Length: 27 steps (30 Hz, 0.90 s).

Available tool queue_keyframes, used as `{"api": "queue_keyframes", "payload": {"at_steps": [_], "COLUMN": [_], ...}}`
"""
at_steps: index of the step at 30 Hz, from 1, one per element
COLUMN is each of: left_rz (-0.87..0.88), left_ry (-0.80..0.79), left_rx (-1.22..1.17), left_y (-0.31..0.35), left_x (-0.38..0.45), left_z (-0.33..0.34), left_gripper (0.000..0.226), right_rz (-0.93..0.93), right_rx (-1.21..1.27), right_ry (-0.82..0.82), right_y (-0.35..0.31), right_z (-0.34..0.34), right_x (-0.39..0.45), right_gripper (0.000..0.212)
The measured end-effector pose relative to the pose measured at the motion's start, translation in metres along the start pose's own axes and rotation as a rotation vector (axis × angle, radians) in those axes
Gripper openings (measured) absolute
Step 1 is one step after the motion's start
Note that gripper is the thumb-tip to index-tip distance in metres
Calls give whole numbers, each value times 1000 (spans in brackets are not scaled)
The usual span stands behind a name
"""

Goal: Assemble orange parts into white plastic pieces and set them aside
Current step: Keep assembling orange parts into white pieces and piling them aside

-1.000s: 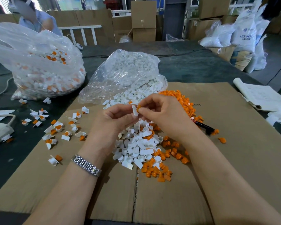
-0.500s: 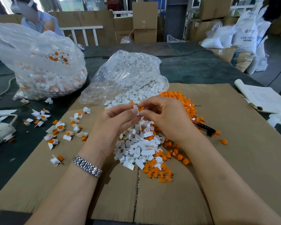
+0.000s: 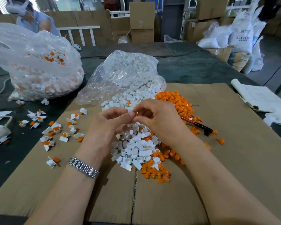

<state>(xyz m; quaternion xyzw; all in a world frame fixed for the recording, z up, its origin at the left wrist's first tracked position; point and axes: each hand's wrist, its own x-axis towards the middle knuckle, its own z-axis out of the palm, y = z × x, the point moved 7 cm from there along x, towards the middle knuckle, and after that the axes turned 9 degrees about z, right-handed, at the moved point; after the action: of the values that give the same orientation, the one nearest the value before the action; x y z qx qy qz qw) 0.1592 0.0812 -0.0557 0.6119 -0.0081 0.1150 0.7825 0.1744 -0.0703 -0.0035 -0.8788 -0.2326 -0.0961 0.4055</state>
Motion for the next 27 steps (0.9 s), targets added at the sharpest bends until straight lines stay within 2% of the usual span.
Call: {"api": "queue_keyframes", "payload": {"at_steps": [3, 9, 12, 15, 18, 20, 22, 25, 27], "left_rz": [-6, -49, -66, -85, -112, -128, -135, -135, -133], "left_ry": [18, 28, 20, 44, 65, 73, 81, 89, 91], "left_rx": [44, -13, -44, -76, -111, -124, -123, -127, -129], "left_y": [-1, -3, -2, -1, -1, -1, -1, -2, -2], "left_x": [1, 0, -1, -2, -2, -3, -3, -3, -2], "left_z": [-3, -2, -1, -1, 0, 0, 0, -1, -2], "left_gripper": [25, 21, 15, 10, 7, 7, 8, 8, 8], "right_rz": [-11, -25, 9, 107, 145, 215, 369, 645, 682], "right_rx": [-29, -117, -24, 166, 169, -19, -357, -651, -698], "right_ry": [-7, 10, -1, -94, -81, 44, 87, -82, -140], "right_y": [-2, -1, 2, 10, 20, 33, 53, 82, 85], "right_z": [2, 0, -2, -4, -13, -27, -36, -37, -33], "right_x": [0, -2, -1, 0, 4, 6, 5, -7, -10], "right_gripper": [17, 20, 24, 36, 34, 25, 31, 61, 67]}}
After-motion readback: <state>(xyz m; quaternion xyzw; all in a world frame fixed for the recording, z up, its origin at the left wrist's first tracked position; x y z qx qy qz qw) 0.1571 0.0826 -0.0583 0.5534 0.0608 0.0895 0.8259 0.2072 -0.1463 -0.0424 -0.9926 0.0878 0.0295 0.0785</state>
